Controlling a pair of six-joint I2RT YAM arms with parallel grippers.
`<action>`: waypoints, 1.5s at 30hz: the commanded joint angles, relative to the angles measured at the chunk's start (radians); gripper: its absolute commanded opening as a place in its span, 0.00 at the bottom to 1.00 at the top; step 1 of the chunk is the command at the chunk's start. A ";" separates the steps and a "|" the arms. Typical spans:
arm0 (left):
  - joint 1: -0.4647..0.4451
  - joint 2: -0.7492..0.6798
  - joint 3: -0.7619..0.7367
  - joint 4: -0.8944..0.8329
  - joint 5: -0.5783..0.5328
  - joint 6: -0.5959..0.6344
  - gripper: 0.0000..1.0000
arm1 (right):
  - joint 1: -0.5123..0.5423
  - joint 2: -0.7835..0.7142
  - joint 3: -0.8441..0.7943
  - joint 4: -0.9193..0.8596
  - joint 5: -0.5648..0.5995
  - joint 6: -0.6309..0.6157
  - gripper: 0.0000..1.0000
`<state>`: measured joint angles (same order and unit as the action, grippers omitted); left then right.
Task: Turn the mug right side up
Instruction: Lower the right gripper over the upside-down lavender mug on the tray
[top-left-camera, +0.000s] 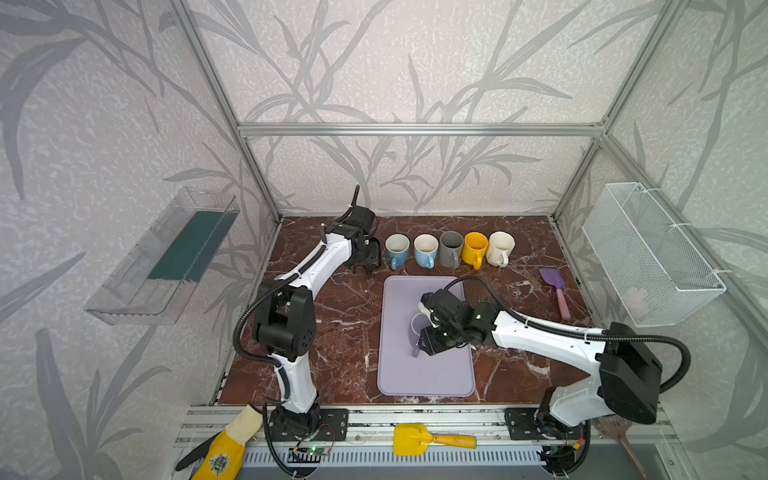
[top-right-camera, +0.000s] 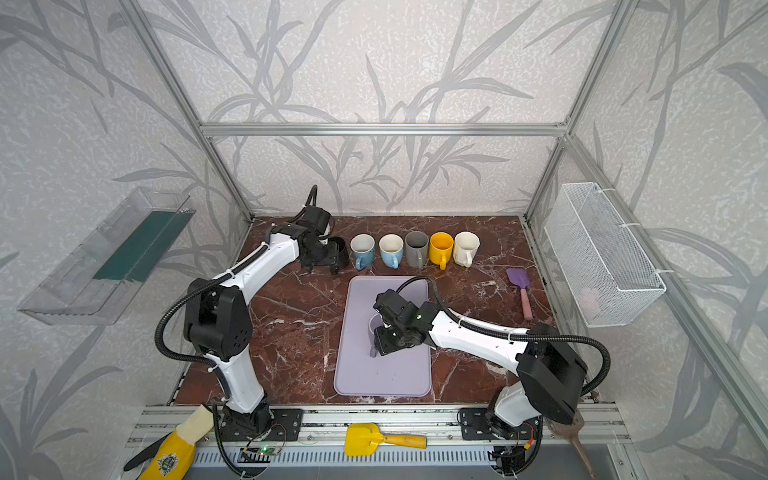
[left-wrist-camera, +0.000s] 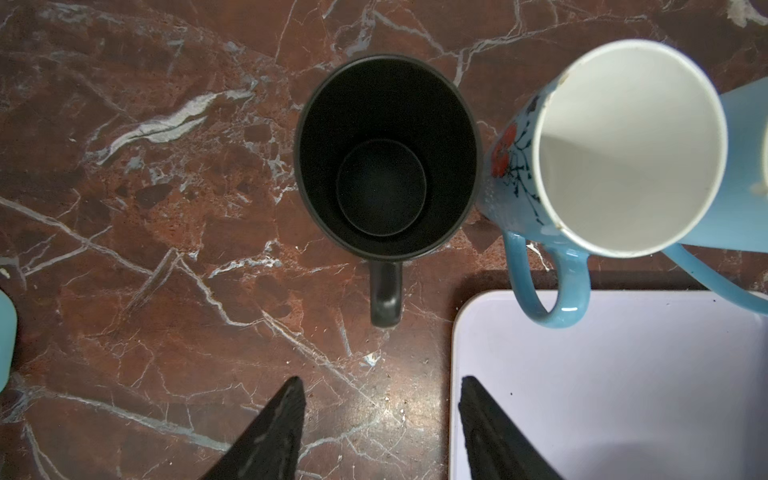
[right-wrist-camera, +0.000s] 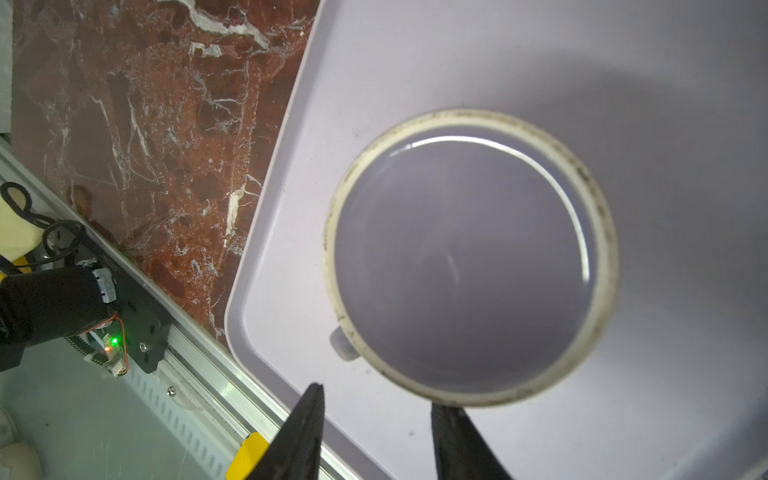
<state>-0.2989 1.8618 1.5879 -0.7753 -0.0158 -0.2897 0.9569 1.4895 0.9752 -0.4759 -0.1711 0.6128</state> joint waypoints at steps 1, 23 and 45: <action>0.001 -0.037 -0.012 -0.019 0.006 -0.002 0.62 | 0.003 0.011 0.041 -0.004 0.049 -0.007 0.44; 0.002 -0.052 -0.040 -0.016 -0.006 0.000 0.62 | -0.097 0.194 0.264 -0.106 0.137 -0.203 0.45; 0.004 -0.060 -0.049 -0.016 -0.009 0.001 0.62 | -0.028 0.249 0.278 -0.118 0.142 -0.102 0.45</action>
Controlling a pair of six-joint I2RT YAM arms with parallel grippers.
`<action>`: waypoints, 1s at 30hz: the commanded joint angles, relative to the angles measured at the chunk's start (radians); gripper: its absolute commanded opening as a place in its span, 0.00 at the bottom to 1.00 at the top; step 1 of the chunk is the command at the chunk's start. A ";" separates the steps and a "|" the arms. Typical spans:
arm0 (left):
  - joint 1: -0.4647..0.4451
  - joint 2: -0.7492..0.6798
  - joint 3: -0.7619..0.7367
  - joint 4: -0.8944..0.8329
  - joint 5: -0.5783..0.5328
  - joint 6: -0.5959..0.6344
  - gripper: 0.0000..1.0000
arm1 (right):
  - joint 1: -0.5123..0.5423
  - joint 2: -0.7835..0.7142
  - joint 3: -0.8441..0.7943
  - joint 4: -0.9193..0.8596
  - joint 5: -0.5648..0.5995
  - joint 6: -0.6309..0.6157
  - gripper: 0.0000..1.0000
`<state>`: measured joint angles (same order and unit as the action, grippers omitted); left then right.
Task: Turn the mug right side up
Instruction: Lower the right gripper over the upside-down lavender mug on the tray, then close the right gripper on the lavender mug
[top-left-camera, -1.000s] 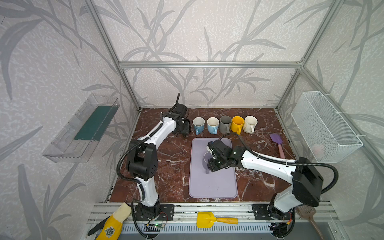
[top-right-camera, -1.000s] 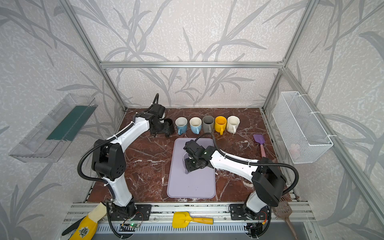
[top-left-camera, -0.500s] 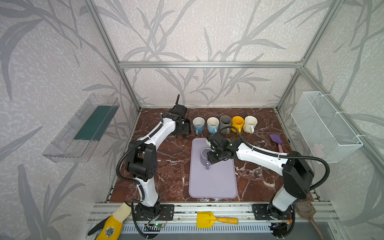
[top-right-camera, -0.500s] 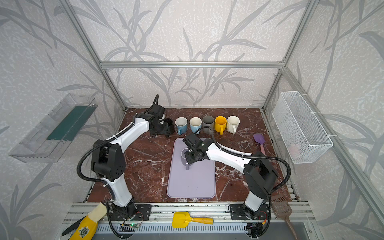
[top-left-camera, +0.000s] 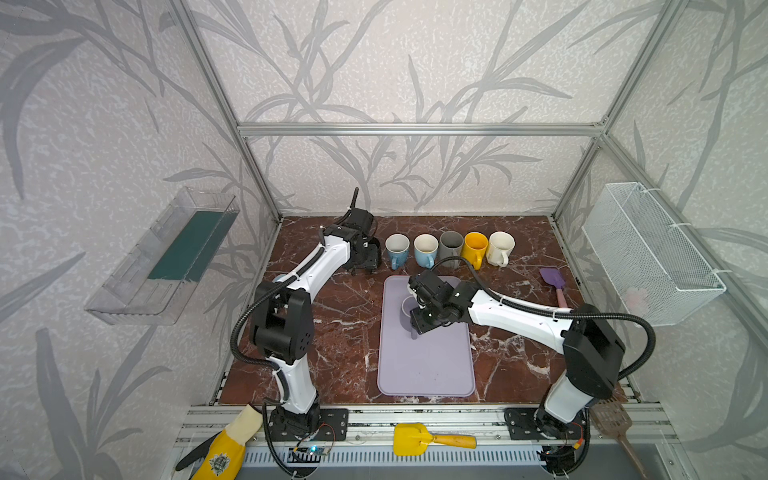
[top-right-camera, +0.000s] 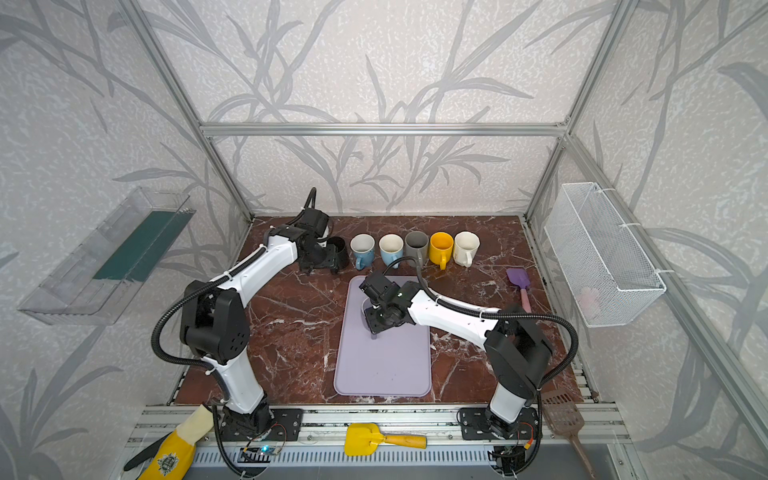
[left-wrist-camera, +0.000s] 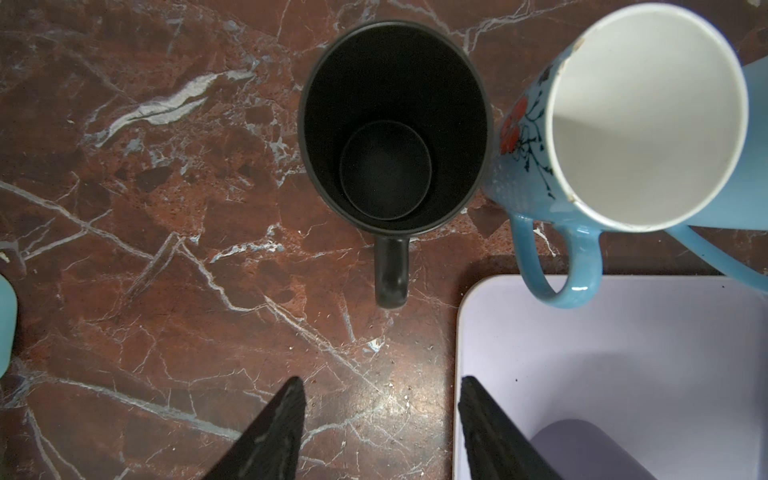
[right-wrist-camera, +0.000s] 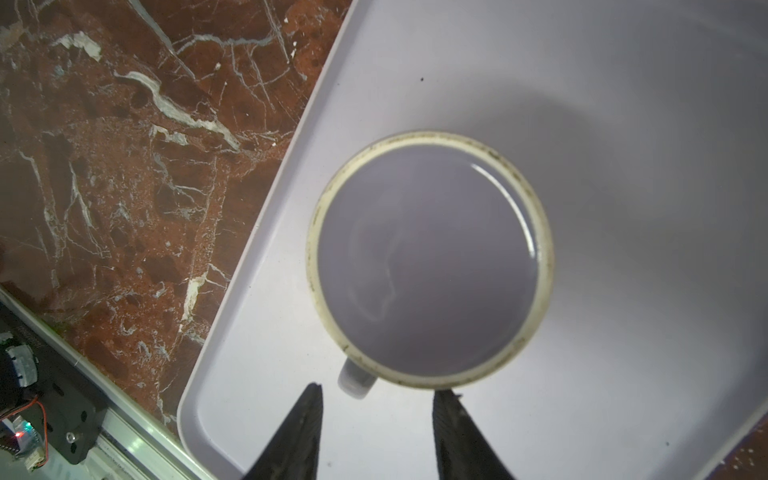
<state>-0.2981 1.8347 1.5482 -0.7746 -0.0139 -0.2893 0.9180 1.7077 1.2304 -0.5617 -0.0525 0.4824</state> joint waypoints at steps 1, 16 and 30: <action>0.004 -0.032 -0.009 -0.017 -0.010 0.002 0.62 | 0.013 0.036 0.026 -0.034 0.026 0.031 0.45; 0.003 -0.037 -0.016 -0.023 -0.023 0.003 0.61 | 0.011 0.100 0.082 -0.162 0.175 -0.006 0.45; 0.003 -0.061 -0.026 -0.033 -0.035 0.009 0.61 | -0.058 0.124 0.113 -0.201 0.140 -0.157 0.38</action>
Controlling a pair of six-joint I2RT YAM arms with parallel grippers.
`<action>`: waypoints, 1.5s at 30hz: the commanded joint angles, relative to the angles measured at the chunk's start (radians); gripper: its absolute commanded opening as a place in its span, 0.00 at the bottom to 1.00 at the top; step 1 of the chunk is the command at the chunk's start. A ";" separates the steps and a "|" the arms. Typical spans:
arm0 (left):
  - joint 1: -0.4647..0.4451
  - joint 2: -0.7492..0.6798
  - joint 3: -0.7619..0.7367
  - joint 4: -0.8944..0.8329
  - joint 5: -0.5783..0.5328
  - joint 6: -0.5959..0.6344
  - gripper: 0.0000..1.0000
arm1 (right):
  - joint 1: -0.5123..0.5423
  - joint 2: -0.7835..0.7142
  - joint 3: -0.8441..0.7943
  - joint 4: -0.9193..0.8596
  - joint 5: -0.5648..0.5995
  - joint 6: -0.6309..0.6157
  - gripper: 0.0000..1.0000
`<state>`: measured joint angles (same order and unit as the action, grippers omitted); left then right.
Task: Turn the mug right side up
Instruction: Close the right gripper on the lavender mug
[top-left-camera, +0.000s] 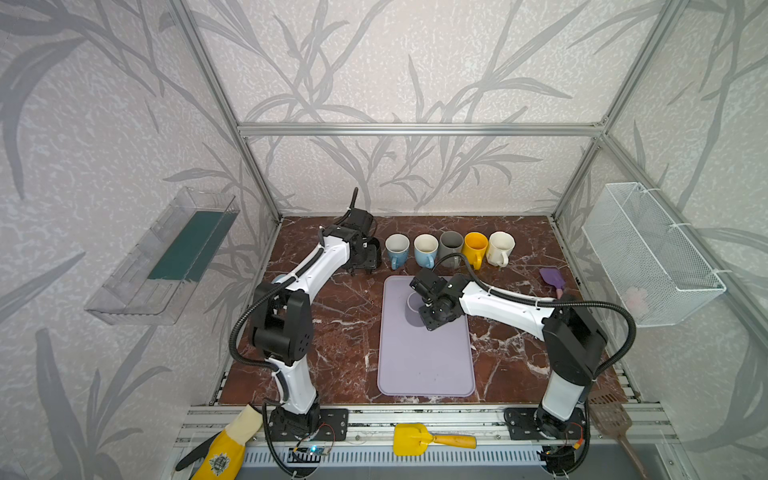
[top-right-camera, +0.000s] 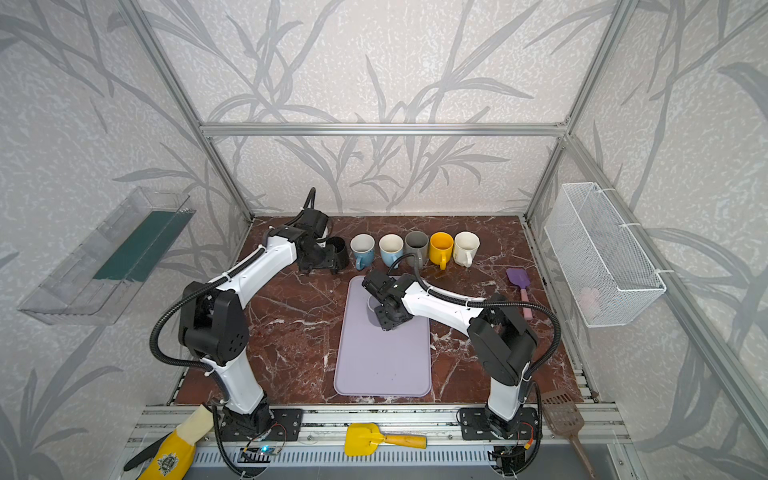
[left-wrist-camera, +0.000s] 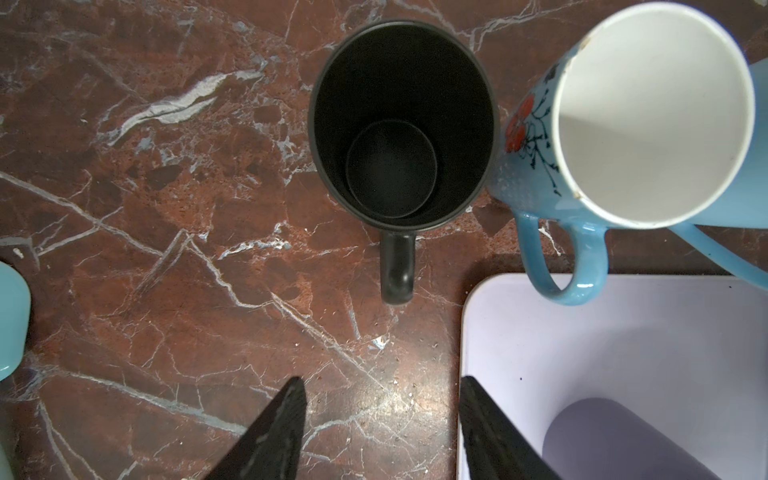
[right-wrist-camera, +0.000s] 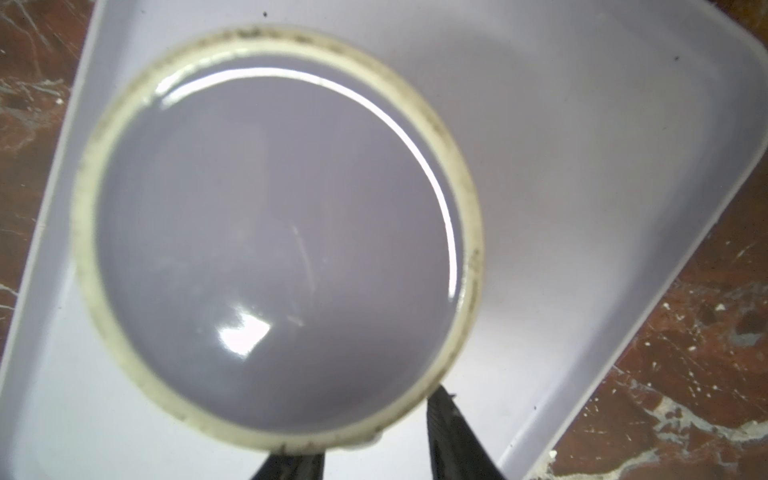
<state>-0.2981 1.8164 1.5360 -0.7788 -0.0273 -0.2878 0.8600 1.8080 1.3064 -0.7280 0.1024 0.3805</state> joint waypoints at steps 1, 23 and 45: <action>0.004 -0.045 -0.018 -0.028 -0.022 0.007 0.61 | 0.001 0.030 0.043 -0.040 -0.016 -0.061 0.37; 0.003 -0.066 -0.040 -0.041 -0.037 0.008 0.61 | -0.011 0.077 0.089 -0.060 -0.029 -0.102 0.26; 0.003 -0.097 -0.063 -0.035 -0.067 -0.001 0.61 | -0.023 0.084 0.100 -0.080 0.006 -0.125 0.10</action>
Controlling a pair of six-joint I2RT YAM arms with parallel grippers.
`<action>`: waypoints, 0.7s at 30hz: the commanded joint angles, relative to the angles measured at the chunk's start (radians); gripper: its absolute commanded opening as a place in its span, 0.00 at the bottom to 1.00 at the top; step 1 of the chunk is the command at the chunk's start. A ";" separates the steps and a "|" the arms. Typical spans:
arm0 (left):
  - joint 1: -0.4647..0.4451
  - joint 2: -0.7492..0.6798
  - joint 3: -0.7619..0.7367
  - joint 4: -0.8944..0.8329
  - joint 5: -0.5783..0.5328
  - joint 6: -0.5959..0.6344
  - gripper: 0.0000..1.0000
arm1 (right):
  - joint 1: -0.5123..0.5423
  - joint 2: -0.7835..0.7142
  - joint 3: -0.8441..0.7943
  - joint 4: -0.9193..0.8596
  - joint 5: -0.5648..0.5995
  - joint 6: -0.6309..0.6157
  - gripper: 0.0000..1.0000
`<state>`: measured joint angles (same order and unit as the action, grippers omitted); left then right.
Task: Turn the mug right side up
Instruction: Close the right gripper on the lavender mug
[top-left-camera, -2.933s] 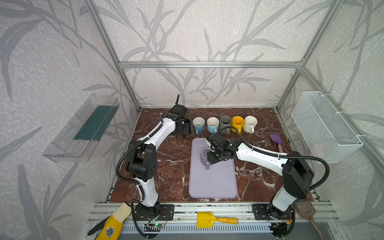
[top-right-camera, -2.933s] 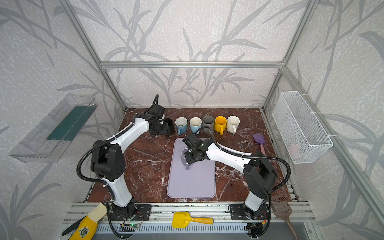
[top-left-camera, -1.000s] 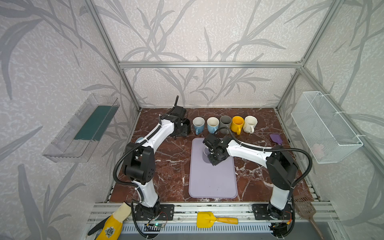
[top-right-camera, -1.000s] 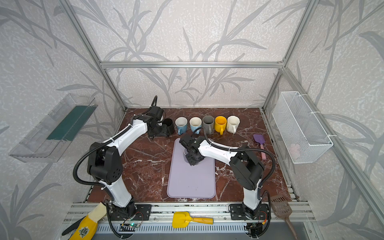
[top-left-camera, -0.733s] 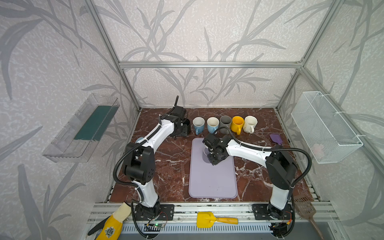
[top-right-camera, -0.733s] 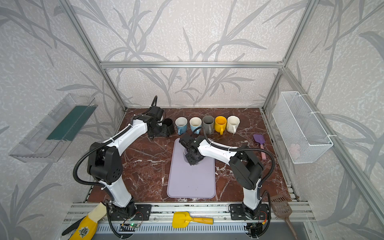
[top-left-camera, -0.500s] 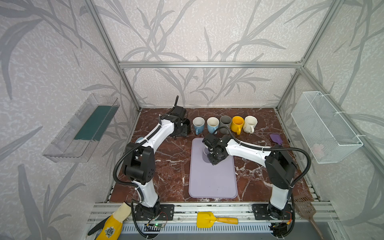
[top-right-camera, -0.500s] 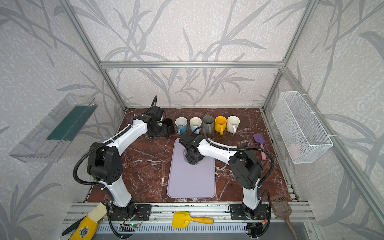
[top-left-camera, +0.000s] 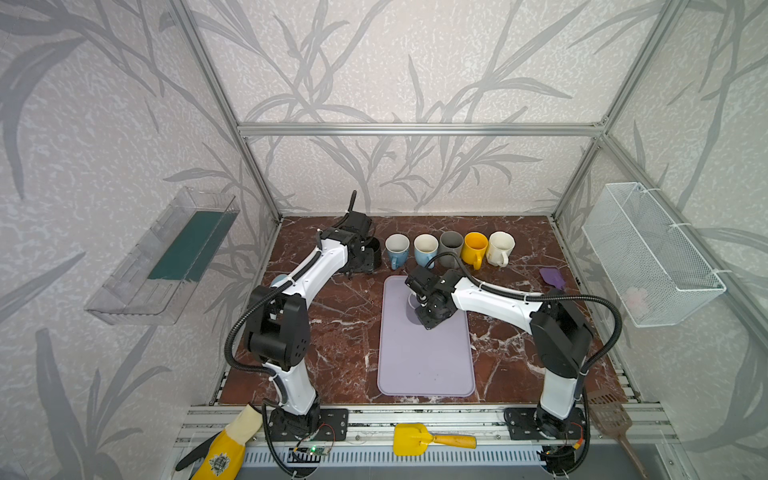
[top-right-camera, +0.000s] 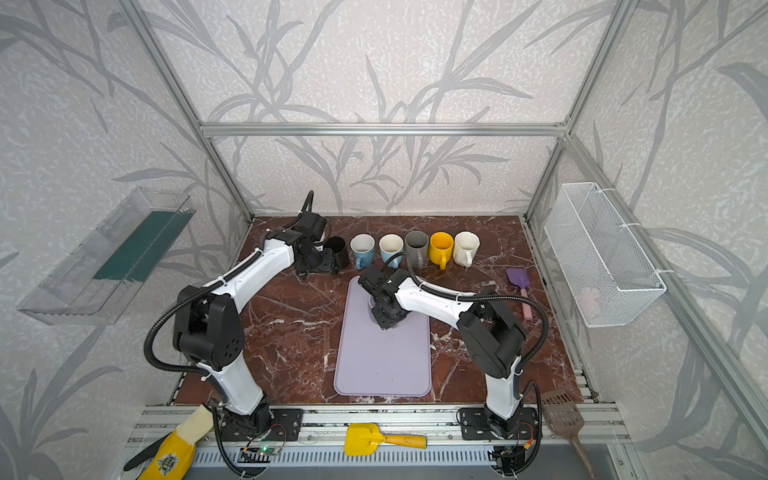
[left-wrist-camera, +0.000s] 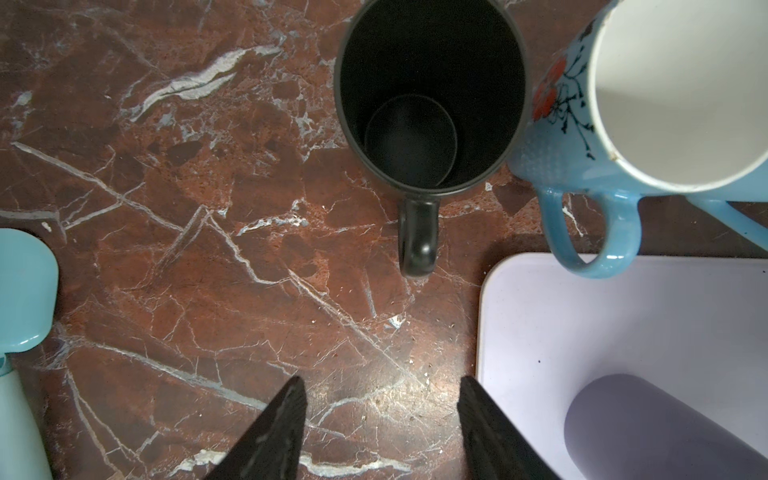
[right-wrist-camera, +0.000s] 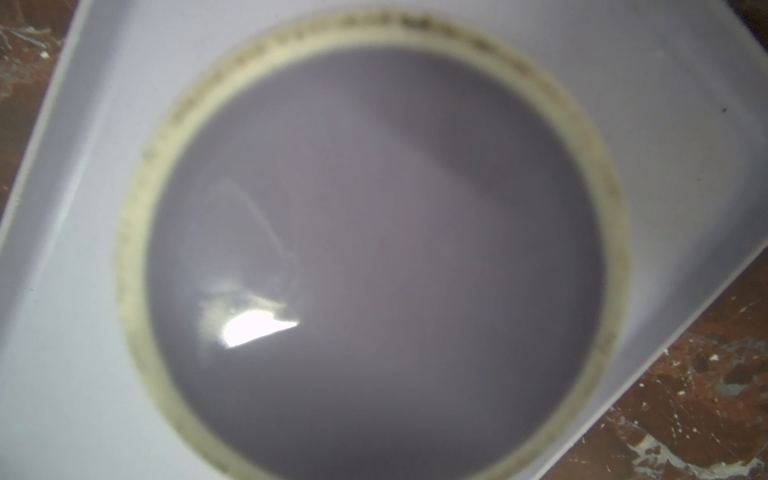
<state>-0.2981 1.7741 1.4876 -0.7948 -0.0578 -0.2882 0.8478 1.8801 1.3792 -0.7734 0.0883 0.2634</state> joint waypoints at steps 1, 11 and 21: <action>0.003 -0.059 -0.017 -0.017 -0.048 -0.003 0.61 | -0.012 0.013 0.030 -0.037 0.021 -0.010 0.09; 0.005 -0.093 -0.024 -0.007 -0.065 -0.006 0.61 | -0.026 -0.021 0.040 -0.035 0.027 -0.029 0.00; 0.005 -0.154 -0.063 0.032 -0.089 -0.012 0.60 | -0.040 -0.044 0.041 -0.022 0.015 -0.033 0.00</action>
<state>-0.2977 1.6714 1.4403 -0.7792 -0.1177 -0.2913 0.8162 1.8797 1.3907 -0.7906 0.0963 0.2375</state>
